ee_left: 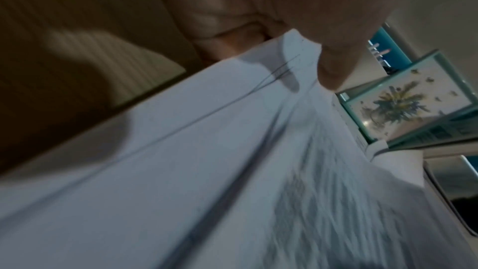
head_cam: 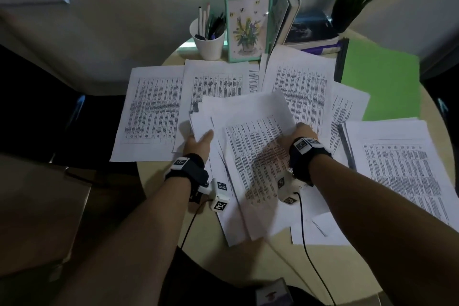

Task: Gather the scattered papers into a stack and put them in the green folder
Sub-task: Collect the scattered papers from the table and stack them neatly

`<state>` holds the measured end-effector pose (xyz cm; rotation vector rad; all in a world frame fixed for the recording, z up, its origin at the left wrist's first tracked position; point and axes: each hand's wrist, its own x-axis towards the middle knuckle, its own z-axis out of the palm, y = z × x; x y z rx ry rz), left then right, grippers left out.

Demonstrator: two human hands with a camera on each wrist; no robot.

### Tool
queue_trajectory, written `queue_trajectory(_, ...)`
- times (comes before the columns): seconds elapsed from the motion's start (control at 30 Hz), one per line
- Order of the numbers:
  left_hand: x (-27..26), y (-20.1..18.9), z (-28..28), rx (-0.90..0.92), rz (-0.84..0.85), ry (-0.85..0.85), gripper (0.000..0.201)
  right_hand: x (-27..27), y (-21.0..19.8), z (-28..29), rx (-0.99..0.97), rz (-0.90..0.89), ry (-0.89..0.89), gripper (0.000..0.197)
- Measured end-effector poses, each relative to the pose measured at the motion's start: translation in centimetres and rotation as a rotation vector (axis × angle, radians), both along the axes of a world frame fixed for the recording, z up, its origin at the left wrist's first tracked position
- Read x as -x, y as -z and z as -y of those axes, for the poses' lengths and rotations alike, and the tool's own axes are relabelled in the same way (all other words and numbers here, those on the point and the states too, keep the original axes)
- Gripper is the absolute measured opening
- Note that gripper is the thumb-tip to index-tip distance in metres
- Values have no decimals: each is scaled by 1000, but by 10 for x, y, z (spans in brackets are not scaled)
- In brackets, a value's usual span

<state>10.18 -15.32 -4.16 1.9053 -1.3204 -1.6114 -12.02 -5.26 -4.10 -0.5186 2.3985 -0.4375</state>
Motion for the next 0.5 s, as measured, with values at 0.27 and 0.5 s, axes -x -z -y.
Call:
queue_trajectory(0.27,14,-4,0,7,251,292,71,-20,-3,19,-12,38,-27,52)
queue_trajectory(0.5,17,-31,12,124,165,371,46,3,-27,-2,272,263,89,93)
